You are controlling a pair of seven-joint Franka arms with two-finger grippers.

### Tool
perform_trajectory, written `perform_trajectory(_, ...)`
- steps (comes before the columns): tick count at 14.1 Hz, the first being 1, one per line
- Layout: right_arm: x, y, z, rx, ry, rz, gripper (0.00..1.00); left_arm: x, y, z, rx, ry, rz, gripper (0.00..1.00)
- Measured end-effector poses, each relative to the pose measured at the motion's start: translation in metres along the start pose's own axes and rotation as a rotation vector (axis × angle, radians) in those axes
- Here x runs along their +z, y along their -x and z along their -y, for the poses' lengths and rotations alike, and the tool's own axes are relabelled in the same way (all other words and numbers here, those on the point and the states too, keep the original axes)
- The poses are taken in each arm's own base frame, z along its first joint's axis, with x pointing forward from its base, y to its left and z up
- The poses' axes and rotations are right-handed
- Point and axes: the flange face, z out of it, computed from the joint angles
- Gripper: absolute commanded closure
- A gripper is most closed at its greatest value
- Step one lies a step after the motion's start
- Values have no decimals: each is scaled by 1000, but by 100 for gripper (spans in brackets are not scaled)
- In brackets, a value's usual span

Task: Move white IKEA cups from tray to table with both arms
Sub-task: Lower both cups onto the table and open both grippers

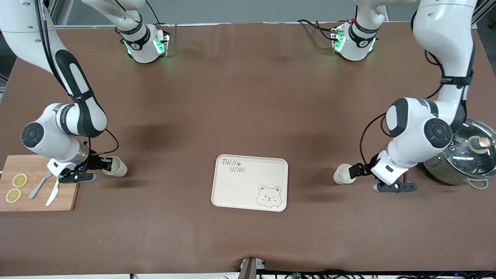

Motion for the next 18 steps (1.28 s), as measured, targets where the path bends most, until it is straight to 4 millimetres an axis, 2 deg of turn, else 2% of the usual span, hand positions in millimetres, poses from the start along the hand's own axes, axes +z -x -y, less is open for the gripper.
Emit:
perform_trajectory(3, 7, 2, 0, 1, 0, -2, 100, -58, -21, -18, 3, -15, 2, 0)
perform_trajectory(4, 7, 2, 0, 1, 0, -2, 100, -71, -24, -27, -15, -13, -5, 0)
perform_trajectory(5, 7, 2, 0, 1, 0, -2, 91, -77, -25, -35, -23, -11, -10, 0)
perform_trajectory(6, 7, 2, 0, 1, 0, -2, 40, -77, -26, -40, -19, -9, -10, 0)
perform_trajectory(7, 8, 2, 0, 1, 0, -4, 0, -74, -26, -44, -14, -8, -7, 0)
perform_trajectory(9, 9, 2, 0, 2, 0, -2, 0, -66, -23, -69, 11, 0, 0, 0)
perform_trajectory(12, 3, -2, -1, 2, 1, -8, 0, -57, -11, -129, 17, 10, 10, 0)
perform_trajectory(13, -3, -7, -2, 2, -5, 11, 0, -58, -9, -137, 21, 10, 16, 0)
perform_trajectory(15, -30, -23, -6, 2, -23, 68, 0, -71, -13, -129, 25, -1, 33, 0)
perform_trajectory(16, -52, -34, -10, 4, -31, 93, 0, -82, -18, -115, 48, -7, 31, 0)
perform_trajectory(17, -75, -43, -14, 7, -37, 112, 0, -94, -25, -94, 72, -17, 19, 0)
perform_trajectory(18, -98, -49, -18, 9, -43, 128, 0, -106, -33, -63, 89, -28, 6, 0)
